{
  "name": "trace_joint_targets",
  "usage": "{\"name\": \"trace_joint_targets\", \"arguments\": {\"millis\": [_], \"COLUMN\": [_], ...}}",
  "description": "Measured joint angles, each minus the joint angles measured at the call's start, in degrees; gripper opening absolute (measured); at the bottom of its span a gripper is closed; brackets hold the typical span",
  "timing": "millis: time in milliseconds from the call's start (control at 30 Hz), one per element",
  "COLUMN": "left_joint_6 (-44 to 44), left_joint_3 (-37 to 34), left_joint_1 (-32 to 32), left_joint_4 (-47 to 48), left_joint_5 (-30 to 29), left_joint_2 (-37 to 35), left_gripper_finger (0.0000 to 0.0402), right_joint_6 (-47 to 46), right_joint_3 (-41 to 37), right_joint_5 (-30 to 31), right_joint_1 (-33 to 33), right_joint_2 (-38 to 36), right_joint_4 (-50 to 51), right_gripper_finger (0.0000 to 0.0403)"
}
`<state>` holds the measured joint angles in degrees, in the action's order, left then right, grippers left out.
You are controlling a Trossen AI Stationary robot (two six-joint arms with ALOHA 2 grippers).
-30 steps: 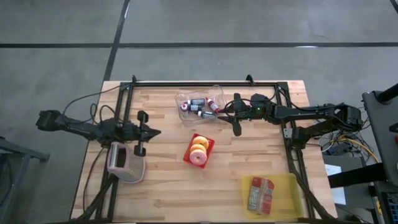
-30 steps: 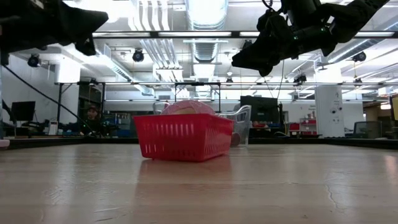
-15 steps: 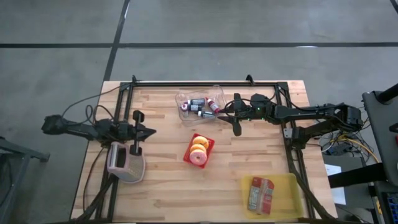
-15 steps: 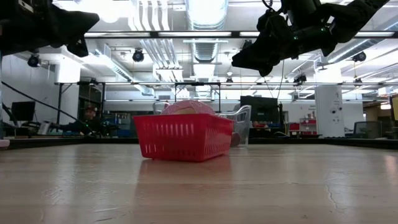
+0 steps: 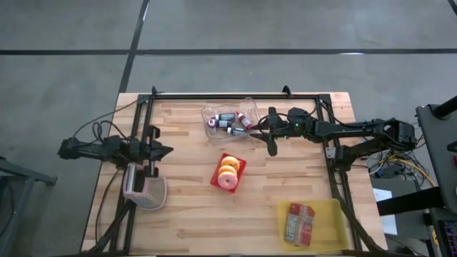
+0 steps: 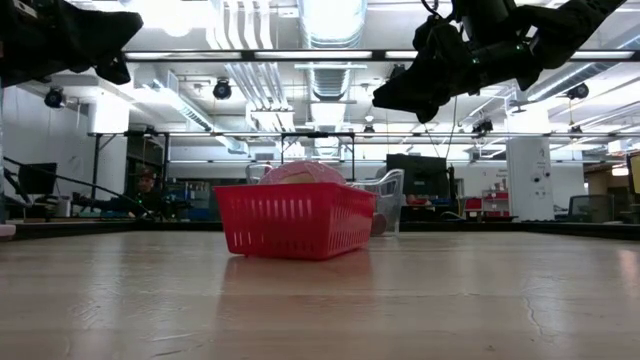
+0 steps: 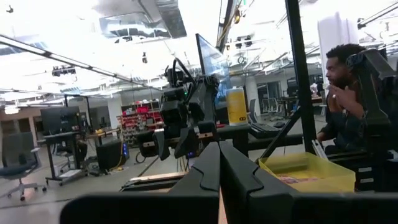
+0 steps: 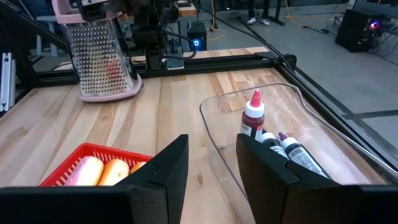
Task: Pick & Place Food Item
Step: Return to Home Position
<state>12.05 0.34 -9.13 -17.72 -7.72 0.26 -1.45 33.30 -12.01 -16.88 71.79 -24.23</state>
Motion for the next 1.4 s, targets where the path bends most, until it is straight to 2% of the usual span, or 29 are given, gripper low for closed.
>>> {"name": "trace_joint_targets", "arguments": {"millis": [167, 333, 900, 1000, 1067, 1133, 1233, 1300, 1400], "left_joint_6": [0.98, 4.23, 4.48, 4.48, 4.48, 4.48, 4.48, 4.48, 4.48], "left_joint_3": [-0.02, -0.02, -0.02, -0.02, -0.02, -0.02, -0.02, -0.02, -0.02], "left_joint_1": [-0.04, -0.04, -0.04, -0.04, -0.04, -0.04, -0.04, -0.04, -0.04], "left_joint_4": [0.36, 1.27, 1.95, 1.95, 1.95, 1.95, 1.95, 1.95, 1.95], "left_joint_5": [0.69, 4.26, 4.30, 4.30, 4.30, 4.30, 4.28, 4.28, 4.28], "left_joint_2": [-0.25, 0.29, 0.75, 0.75, 0.75, 0.75, 0.75, 0.75, 0.75], "left_gripper_finger": [0.0003, 0.0006, 0.0011, 0.0010, 0.0010, 0.0011, 0.0011, 0.0010, 0.0010], "right_joint_6": [0.00, 0.00, -0.15, -7.43, -8.72, -10.05, -10.57, -10.61, -10.62], "right_joint_3": [0.00, 0.00, 0.00, 0.00, -0.08, -0.85, -3.55, -6.43, -12.01], "right_joint_5": [0.00, 0.00, 0.00, -0.02, -0.06, -2.00, -9.43, -12.81, -13.51], "right_joint_1": [0.00, 0.00, 0.00, 0.31, 0.35, 0.80, 1.81, 2.98, 3.76], "right_joint_2": [0.00, 0.00, 0.00, 0.00, 0.00, -0.04, -0.03, -0.02, -0.02], "right_joint_4": [0.03, 0.00, -0.02, -0.11, -0.13, -0.31, -1.93, -6.92, -18.12], "right_gripper_finger": [0.0130, 0.0130, 0.0130, 0.0130, 0.0130, 0.0130, 0.0130, 0.0130, 0.0130]}}
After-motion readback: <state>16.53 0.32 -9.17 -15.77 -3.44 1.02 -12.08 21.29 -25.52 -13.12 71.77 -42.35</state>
